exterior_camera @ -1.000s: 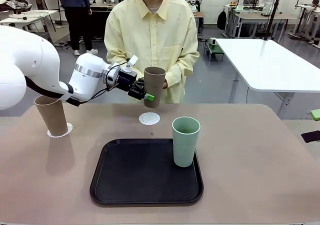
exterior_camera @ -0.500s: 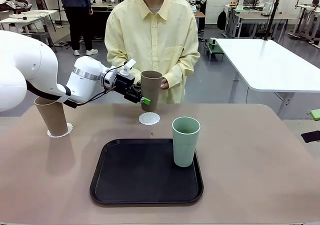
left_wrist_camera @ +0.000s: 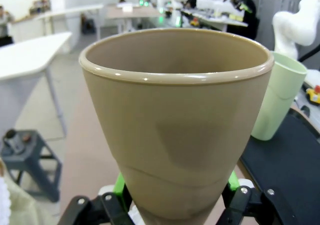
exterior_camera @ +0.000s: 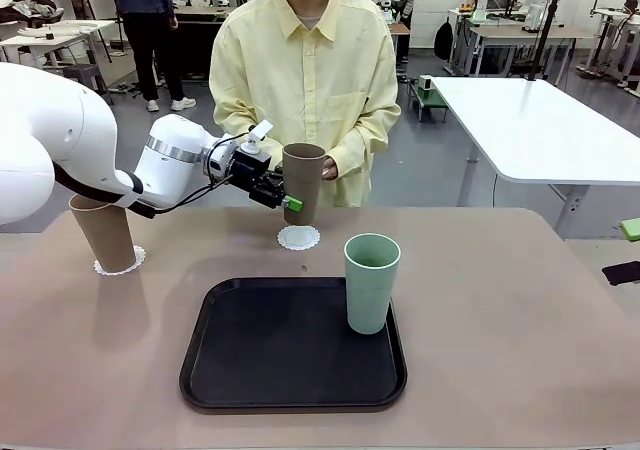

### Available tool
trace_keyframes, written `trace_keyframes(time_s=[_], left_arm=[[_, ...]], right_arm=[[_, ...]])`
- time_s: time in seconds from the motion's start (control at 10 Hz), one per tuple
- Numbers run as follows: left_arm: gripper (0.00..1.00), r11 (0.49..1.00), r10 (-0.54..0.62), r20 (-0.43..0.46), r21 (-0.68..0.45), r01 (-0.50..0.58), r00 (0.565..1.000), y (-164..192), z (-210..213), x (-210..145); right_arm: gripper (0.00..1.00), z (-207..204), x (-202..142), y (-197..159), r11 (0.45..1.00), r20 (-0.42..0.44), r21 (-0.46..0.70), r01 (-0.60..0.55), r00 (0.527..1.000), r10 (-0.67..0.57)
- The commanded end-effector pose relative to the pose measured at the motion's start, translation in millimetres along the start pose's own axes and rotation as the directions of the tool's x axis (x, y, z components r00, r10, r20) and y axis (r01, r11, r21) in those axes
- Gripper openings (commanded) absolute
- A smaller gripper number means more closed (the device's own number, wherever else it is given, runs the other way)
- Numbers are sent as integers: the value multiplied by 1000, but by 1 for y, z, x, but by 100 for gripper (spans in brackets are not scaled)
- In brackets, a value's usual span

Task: Place coasters on the table and set cups on them.
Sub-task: Take one Reusable plastic cup from the Flat Tray and place it on a coaster set by the human.

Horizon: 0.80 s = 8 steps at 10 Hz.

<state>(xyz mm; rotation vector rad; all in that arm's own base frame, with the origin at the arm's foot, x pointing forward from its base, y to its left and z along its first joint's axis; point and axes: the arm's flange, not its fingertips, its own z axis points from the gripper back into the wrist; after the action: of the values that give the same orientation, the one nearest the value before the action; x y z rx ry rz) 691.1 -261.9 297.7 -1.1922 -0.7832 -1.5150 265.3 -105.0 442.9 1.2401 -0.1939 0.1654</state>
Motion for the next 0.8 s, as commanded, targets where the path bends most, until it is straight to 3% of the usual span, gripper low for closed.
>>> trace_keyframes(time_s=[0.0,0.7], left_arm=[[82,998,-13,15,-64,14,1000,2,-2,-3],[82,995,-51,14,-86,52,999,12,-10,-13]], right_arm=[[100,1,1,-1,1000,5,18,-12,1000,12],[100,1,1,-1,1000,5,18,-12,1000,12]])
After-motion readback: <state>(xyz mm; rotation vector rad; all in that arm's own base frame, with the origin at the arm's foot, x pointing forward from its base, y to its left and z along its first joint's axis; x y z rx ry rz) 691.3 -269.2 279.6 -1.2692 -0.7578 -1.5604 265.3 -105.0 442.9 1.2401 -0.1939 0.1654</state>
